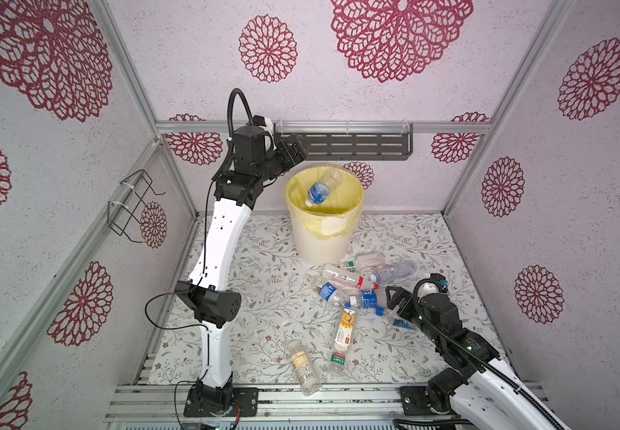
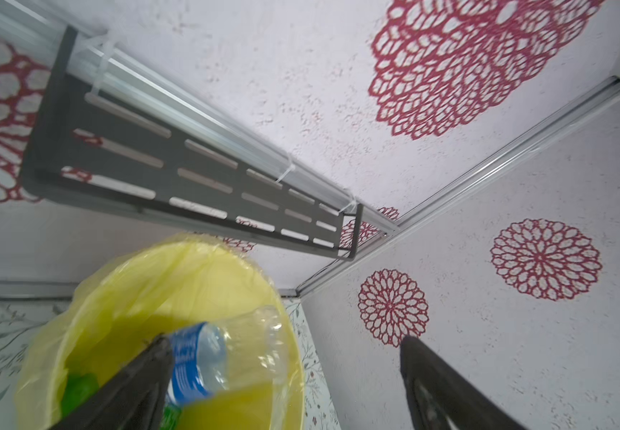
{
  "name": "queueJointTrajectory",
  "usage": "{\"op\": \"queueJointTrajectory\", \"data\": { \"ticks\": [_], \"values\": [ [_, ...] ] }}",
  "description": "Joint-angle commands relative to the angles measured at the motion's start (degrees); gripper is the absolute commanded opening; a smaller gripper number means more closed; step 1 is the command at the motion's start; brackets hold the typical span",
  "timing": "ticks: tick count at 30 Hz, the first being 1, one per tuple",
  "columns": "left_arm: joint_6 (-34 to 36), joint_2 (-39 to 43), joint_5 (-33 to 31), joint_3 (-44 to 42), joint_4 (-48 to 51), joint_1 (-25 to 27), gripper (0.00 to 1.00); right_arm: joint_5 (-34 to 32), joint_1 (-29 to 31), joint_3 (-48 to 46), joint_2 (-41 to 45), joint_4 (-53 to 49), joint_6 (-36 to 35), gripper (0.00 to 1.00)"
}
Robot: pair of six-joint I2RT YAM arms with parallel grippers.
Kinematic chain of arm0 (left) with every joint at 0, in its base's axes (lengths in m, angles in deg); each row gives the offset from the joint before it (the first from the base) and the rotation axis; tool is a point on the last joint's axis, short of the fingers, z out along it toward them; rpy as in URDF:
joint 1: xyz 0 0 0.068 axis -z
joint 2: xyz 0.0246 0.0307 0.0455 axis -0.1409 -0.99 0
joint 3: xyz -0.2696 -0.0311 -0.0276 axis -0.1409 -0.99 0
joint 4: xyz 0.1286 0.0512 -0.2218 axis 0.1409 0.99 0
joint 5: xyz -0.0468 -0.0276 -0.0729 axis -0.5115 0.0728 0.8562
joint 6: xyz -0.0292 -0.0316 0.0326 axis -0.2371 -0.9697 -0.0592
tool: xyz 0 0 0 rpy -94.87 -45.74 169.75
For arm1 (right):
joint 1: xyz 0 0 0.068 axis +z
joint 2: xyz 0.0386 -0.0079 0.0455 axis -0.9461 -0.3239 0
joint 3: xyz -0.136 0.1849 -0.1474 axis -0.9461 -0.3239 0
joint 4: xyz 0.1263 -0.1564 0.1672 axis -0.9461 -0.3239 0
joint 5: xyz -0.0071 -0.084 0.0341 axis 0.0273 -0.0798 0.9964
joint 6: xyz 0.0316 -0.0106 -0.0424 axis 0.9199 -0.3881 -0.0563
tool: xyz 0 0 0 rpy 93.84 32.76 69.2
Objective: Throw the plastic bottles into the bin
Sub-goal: 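Open the left gripper above the bin to drop the blue-labelled bottle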
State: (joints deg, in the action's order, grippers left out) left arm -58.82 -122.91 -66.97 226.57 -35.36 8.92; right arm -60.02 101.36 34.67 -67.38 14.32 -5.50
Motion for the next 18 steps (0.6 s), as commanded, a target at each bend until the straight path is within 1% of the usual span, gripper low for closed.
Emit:
{"op": "queueJointTrajectory", "data": {
  "ticks": [1, 4, 6, 11, 18],
  "values": [
    [-2.5, 12.8, 6.4, -7.9, -5.1, -0.6, 0.97, -1.9, -0.1, 1.0, 1.4, -1.1, 0.5, 0.99],
    [-2.3, 19.8, 6.2, -18.2, -10.1, -0.8, 0.97, -1.9, -0.1, 0.8, 1.5, -1.3, 0.4, 0.99],
    [-1.5, 22.4, 5.8, -22.0, -11.5, -0.8, 0.97, -1.6, -0.1, 0.8, 1.0, -1.0, 0.4, 0.99],
    [0.5, 25.6, 5.7, -26.4, -10.8, -0.8, 0.97, -1.3, -0.1, 1.1, 0.2, -0.9, 0.0, 0.99],
    [4.4, 30.7, 5.5, -35.2, -9.7, -1.0, 0.97, -1.6, -0.1, 0.5, 1.0, -2.0, 0.5, 0.99]
  ]
}}
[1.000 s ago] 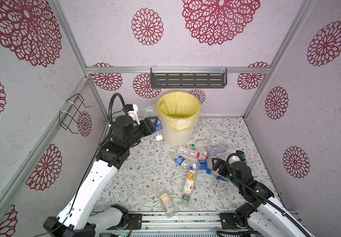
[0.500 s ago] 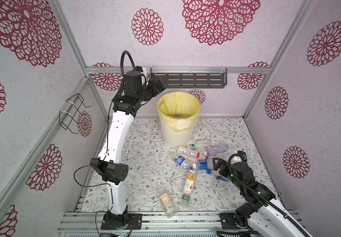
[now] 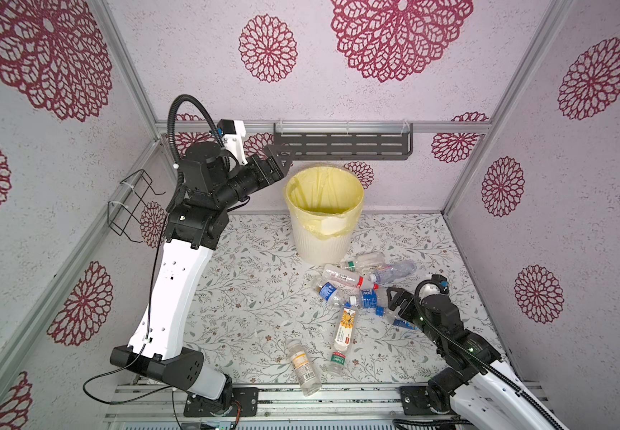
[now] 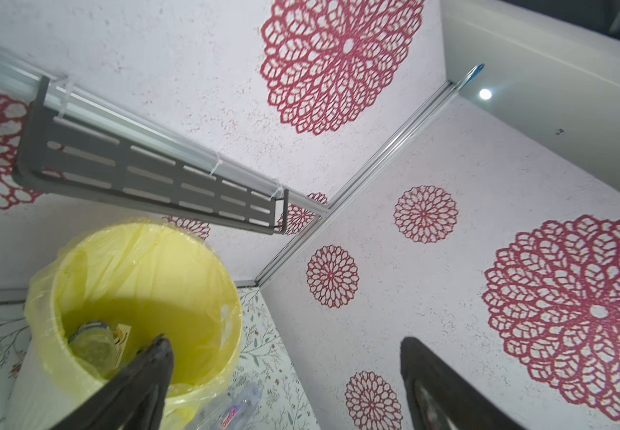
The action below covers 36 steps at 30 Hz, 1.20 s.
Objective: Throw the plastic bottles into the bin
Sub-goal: 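Open the left gripper above the bin to drop the blue-labelled bottle, then withdraw the left gripper from the bin while the right gripper moves over the pile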
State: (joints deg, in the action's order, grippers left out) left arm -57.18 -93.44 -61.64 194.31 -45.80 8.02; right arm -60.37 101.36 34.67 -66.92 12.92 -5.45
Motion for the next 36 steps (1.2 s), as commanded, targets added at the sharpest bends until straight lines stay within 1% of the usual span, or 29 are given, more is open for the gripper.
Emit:
{"op": "queueJointTrajectory", "data": {
  "ticks": [1, 10, 15, 18, 23, 29, 36],
  "values": [
    [3.1, 2.2, 0.1, -4.8, 0.4, 0.0, 0.97, -1.2, -0.1, 0.6, 0.4, -0.9, 0.4, 0.99],
    [6.1, 10.5, -1.8, -20.7, 1.1, 0.0, 0.97, -1.0, -0.1, 1.6, -0.9, -5.0, 0.7, 0.99],
    [7.1, 15.9, -5.9, -30.8, 1.6, -0.1, 0.97, -1.0, -0.1, 3.0, -1.5, -7.7, 1.3, 0.99],
    [7.9, 17.2, -6.6, -33.7, 3.6, -0.1, 0.97, -0.8, -0.1, 4.3, -2.6, -10.0, 1.3, 0.99],
    [7.5, 19.0, -6.7, -39.5, 3.8, -0.2, 0.97, -1.0, -0.1, 5.8, -4.2, -14.3, 2.4, 0.99],
    [6.0, 21.1, -6.0, -46.7, 1.3, -0.2, 0.97, -3.5, -0.1, 8.5, -6.1, -19.7, 3.3, 0.99],
    [4.6, 22.3, -4.1, -52.3, -0.7, -0.2, 0.97, -5.4, 0.0, 11.0, -10.0, -22.1, 2.6, 0.99]
  ]
}}
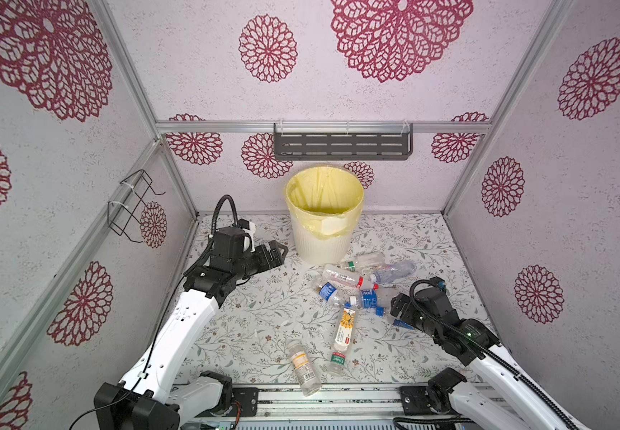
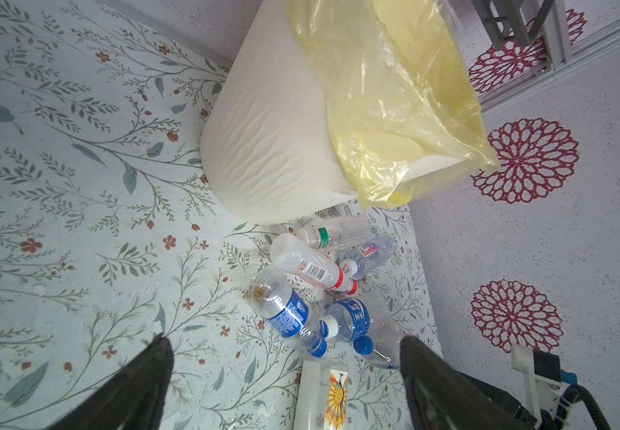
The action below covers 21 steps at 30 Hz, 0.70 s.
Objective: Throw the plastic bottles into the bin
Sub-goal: 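Withdraw the left gripper from the bin while the right gripper moves over the pile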
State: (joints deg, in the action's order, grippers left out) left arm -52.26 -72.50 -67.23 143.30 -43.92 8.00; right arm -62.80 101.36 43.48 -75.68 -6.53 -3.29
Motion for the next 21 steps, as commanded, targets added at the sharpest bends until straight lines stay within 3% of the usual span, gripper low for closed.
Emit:
{"op": "queueJointTrajectory", "data": {
  "ticks": [1, 14, 21],
  "values": [
    [-0.4, 1.6, 1.6, -1.8, -2.9, -0.1, 0.97, -3.5, -0.1, 2.5, -1.9, -2.8, 0.1, 0.99],
    [-1.3, 6.2, 5.1, -8.8, -5.7, -0.1, 0.97, -5.9, -2.0, 5.3, -9.7, 2.3, -4.8, 0.99],
    [-1.8, 8.6, 6.0, -11.4, -6.2, -0.2, 0.97, -5.9, -8.0, 5.9, -15.1, 5.6, -10.8, 0.99]
  ]
}}
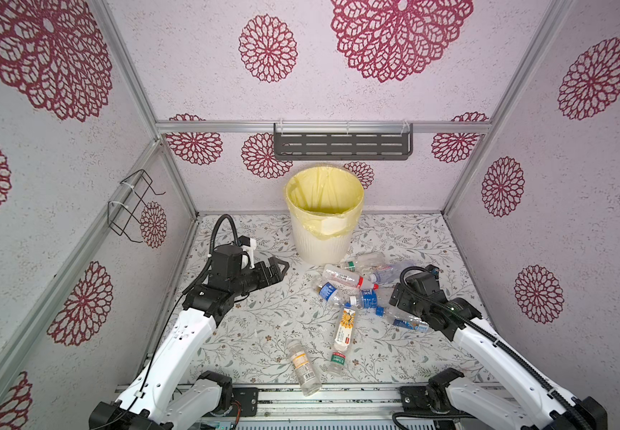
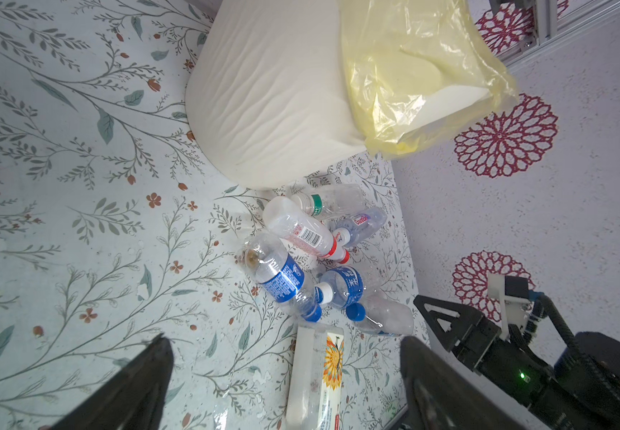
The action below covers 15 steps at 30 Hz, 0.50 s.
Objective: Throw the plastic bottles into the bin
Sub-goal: 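Withdraw the left gripper from the bin while the right gripper moves over the pile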
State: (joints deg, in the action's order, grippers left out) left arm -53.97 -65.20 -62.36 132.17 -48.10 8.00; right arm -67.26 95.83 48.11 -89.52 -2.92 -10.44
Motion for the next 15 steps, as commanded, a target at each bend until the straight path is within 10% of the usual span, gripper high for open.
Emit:
{"op": "queueJointTrajectory", "data": {
  "ticks": [1, 15],
  "values": [
    [-0.1, 1.4, 1.2, -0.1, -1.9, -0.1, 0.97, -0.6, -3.5, 1.0, -1.5, 3.1, -3.7, 0.99],
    [2.7, -2.6, 4.7, 5.5, 2.5, -0.3, 0.97, 4.7, -12.6, -5.4, -2.6, 12.2, -3.0, 0.99]
  ]
}}
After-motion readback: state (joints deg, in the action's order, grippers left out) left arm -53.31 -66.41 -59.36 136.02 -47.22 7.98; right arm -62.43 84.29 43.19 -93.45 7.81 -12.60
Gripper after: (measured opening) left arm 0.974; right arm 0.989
